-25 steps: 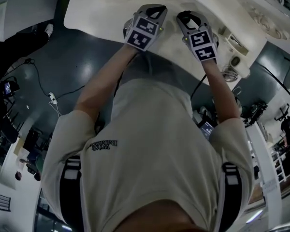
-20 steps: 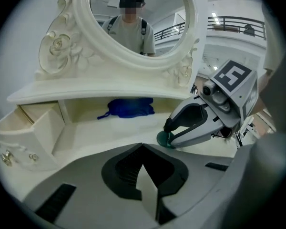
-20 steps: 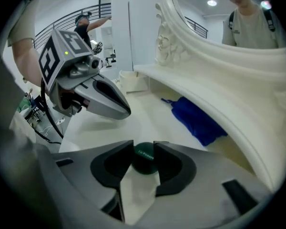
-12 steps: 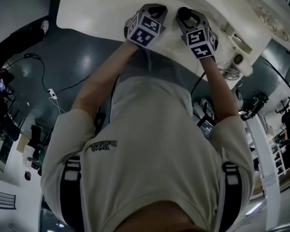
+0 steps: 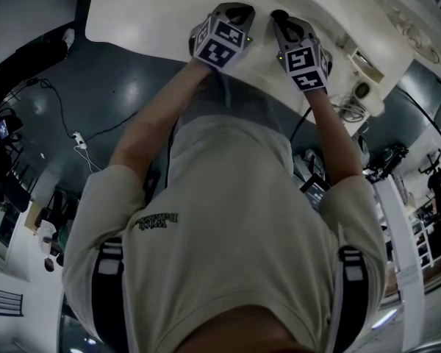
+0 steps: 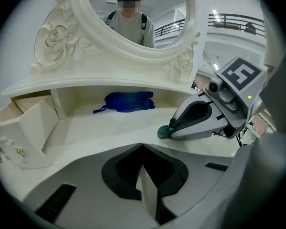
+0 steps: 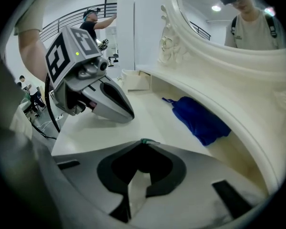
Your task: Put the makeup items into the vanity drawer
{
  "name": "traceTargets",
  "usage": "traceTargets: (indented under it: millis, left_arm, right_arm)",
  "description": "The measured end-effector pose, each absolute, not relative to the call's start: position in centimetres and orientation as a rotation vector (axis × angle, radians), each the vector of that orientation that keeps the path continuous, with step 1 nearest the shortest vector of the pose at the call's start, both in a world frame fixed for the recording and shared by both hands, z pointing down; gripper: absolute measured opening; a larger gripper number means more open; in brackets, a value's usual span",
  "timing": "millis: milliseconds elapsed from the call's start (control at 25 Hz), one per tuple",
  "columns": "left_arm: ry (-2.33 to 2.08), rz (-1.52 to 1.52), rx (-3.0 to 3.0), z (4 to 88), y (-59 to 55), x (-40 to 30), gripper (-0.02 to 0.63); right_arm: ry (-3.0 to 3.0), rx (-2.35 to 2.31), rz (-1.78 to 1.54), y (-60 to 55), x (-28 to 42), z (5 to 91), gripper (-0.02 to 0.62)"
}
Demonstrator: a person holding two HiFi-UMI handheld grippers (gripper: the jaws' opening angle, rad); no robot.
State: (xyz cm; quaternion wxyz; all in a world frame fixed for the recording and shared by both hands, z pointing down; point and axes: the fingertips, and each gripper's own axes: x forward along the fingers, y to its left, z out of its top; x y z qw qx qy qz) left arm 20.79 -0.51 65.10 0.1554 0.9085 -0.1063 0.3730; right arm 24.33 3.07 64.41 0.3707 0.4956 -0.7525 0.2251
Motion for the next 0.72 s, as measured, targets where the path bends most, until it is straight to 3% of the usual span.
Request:
traceTargets:
  millis: [360,720]
  left_arm:
    - [-0.353,1.037,2.620,62.9,-1.0,20.3,0.014]
    - [-0.482,0.897,2.689,56.2,-3.6,18.5,0.014]
  right_arm:
    - [-1.979,1.341,0.555,1.6,24.7,61.0,0.018]
    - [-2.172,1.429,0.449,-1.2,22.1,50.9,0.018]
